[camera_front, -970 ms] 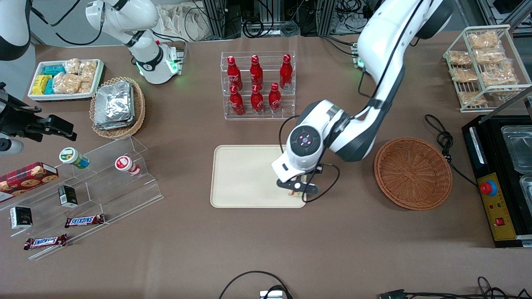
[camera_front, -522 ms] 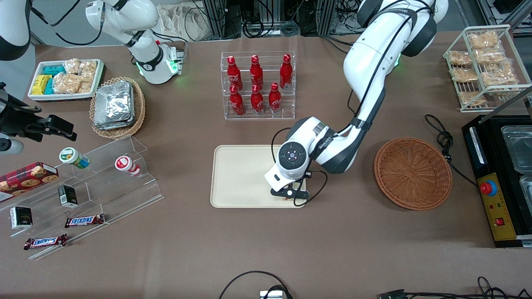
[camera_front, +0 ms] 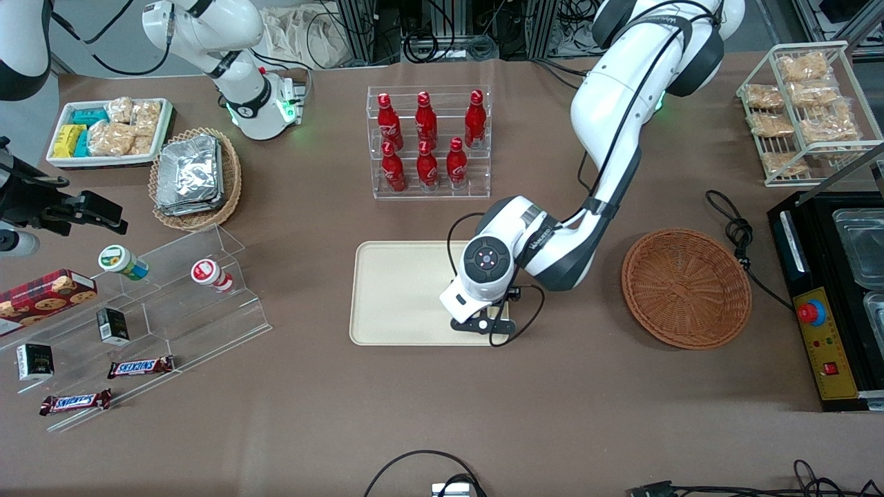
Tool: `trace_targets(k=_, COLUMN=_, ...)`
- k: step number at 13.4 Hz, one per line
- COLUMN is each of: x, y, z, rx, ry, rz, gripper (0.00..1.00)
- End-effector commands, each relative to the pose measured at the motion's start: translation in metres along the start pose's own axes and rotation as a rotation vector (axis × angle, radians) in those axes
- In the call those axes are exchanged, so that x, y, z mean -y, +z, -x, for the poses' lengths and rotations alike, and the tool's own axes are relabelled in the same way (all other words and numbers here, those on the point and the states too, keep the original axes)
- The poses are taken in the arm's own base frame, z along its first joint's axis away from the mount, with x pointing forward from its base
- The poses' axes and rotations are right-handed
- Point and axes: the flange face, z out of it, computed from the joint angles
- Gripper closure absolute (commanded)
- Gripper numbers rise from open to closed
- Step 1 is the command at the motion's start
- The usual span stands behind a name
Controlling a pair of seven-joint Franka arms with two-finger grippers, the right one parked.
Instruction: Place sandwich from basket to tray
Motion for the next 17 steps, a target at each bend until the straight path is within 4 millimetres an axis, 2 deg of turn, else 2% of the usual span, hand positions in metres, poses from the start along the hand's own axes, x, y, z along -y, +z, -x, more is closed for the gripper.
trace_targets(k=1, x=0.057, y=-0.084, z=-0.013, rx=-0.042, ry=-0.093, rz=0.005, gripper=0.0)
trace_targets(k=2, x=0.086, y=-0.106, z=-0.012, rx=-0.026, ry=-0.14, rz=0.011, gripper=0.0)
trace_targets(k=3, x=0.109, y=-0.135, z=-0.001, rx=-0.029, ry=-0.18, rz=0.04, gripper=0.0)
trace_targets(k=4, x=0.143, y=-0.15, z=0.01, rx=-0.033, ry=-0.221, rz=0.042, gripper=0.0)
trace_targets(k=5, x=0.186, y=-0.159, z=0.019, rx=-0.047, ry=-0.269, rz=0.038, gripper=0.0)
trace_targets(k=7, x=0.226, y=-0.171, z=0.039, rx=-0.104, ry=-0.295, rz=0.038, gripper=0.0)
trace_targets(k=8, x=0.267, y=-0.175, z=0.04, rx=-0.108, ry=-0.295, rz=0.03, gripper=0.0)
trace_targets(k=10, x=0.319, y=-0.194, z=0.06, rx=-0.085, ry=-0.175, rz=0.021, gripper=0.0)
trace_targets(k=12, x=0.374, y=-0.198, z=0.064, rx=-0.039, ry=-0.159, rz=0.05, gripper=0.0)
trace_targets(k=14, x=0.386, y=-0.217, z=0.072, rx=-0.03, ry=-0.048, rz=0.062, gripper=0.0)
trace_targets(k=15, x=0.406, y=-0.224, z=0.071, rx=-0.043, ry=-0.048, rz=0.071, gripper=0.0)
trace_targets(k=17, x=0.426, y=-0.235, z=0.066, rx=-0.059, ry=-0.001, rz=0.068, gripper=0.0)
